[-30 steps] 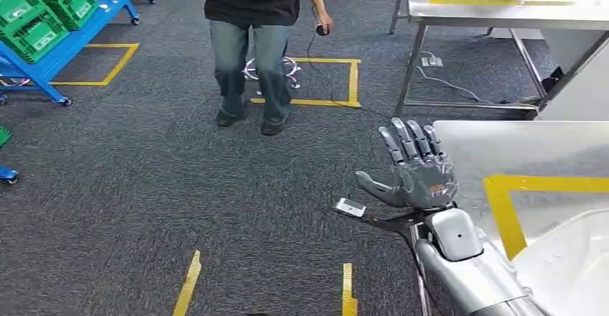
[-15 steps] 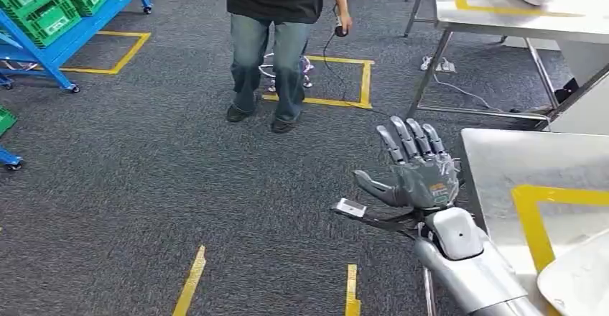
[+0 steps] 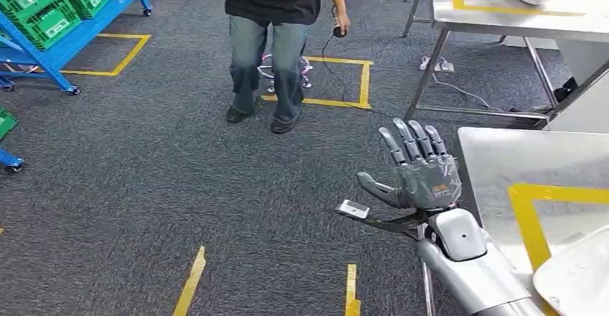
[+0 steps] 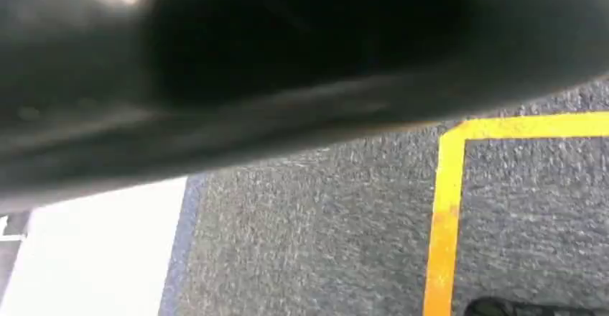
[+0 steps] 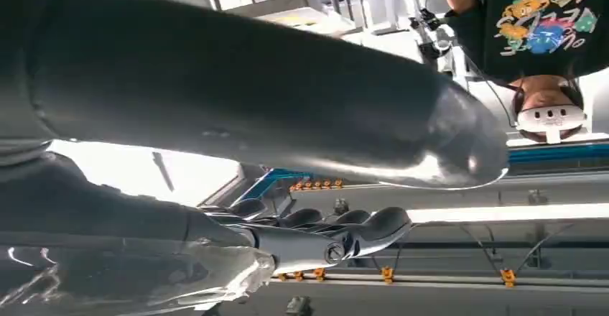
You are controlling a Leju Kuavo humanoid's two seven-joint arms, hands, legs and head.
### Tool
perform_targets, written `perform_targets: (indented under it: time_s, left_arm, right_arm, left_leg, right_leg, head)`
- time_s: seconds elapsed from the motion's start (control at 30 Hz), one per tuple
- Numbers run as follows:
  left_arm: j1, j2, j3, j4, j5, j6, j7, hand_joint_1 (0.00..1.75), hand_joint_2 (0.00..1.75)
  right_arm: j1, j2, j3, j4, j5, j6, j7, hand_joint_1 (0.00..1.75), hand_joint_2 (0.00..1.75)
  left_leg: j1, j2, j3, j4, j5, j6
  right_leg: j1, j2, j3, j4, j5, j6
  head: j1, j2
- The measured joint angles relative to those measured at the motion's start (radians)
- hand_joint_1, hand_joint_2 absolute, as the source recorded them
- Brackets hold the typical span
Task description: Take the parts from the cabinet and place them on the table.
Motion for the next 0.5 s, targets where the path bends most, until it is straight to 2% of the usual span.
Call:
perform_targets:
  time_s: [0.37,0.5]
  left_arm:
    - [0.000,0.000,0.000,0.000,-0.004,-0.010,0.001,0.00,0.00]
    - [0.000,0.001,0.000,0.000,-0.007,-0.007,0.005,0.00,0.00]
  right_arm:
    - [0.000,0.000,-0.004,0.000,-0.002,0.000,-0.003,0.00,0.00]
    - [0.000,0.000,-0.004,0.002,-0.011,0.000,-0.005,0.00,0.00]
  left_leg:
    - [0.001,0.000,0.000,0.000,0.000,0.000]
    - [-0.003,0.000,-0.001,0.002,-0.003,0.004]
  right_leg:
    - [0.001,0.000,0.000,0.001,-0.001,0.000]
    - [-0.003,0.000,0.000,-0.001,0.001,0.005]
  head:
    - [0.000,0.000]
    - [0.000,0.000]
